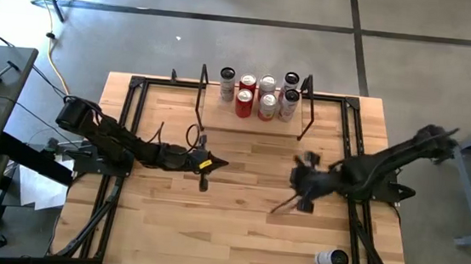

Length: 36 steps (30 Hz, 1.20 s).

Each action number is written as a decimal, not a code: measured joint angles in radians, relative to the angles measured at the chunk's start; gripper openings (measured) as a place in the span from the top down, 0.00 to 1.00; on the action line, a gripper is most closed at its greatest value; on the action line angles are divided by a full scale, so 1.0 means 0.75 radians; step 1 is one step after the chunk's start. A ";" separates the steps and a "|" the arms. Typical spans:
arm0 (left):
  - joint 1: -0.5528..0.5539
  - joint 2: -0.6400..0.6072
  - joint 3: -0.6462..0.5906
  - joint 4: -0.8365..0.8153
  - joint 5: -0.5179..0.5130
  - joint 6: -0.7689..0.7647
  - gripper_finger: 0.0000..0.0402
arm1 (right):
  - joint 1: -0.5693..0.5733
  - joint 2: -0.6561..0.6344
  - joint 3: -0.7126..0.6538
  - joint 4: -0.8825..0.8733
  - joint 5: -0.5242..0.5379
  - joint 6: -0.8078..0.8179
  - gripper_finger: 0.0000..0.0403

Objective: Place canned beverage on shelf
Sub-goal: Put the white and blue soda can on the shelf aligned with the other white and blue soda can

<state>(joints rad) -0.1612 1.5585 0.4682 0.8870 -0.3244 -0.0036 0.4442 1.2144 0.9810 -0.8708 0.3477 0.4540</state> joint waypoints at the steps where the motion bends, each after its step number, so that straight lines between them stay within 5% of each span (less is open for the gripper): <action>1: 0.000 0.000 0.000 0.003 0.000 -0.003 1.00 | 0.037 0.066 0.065 -0.109 -0.002 0.065 0.71; 13: -0.007 0.000 0.000 0.014 0.004 -0.004 1.00 | 0.426 0.612 0.783 -0.901 -0.299 0.722 0.35; 19: -0.015 0.000 0.000 0.013 0.006 -0.004 1.00 | 0.592 0.677 1.029 -0.933 -0.419 1.250 0.25; 24: -0.004 0.000 0.000 0.031 0.005 0.007 1.00 | 0.753 0.685 0.995 -0.935 -0.491 1.569 0.24; 36: -0.003 0.000 0.000 0.029 0.005 0.010 1.00 | 0.998 0.681 0.833 -0.880 -0.438 1.776 0.24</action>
<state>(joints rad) -0.1636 1.5585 0.4683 0.9091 -0.3206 0.0040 1.1928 1.7253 1.6058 -1.5306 0.0190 1.7860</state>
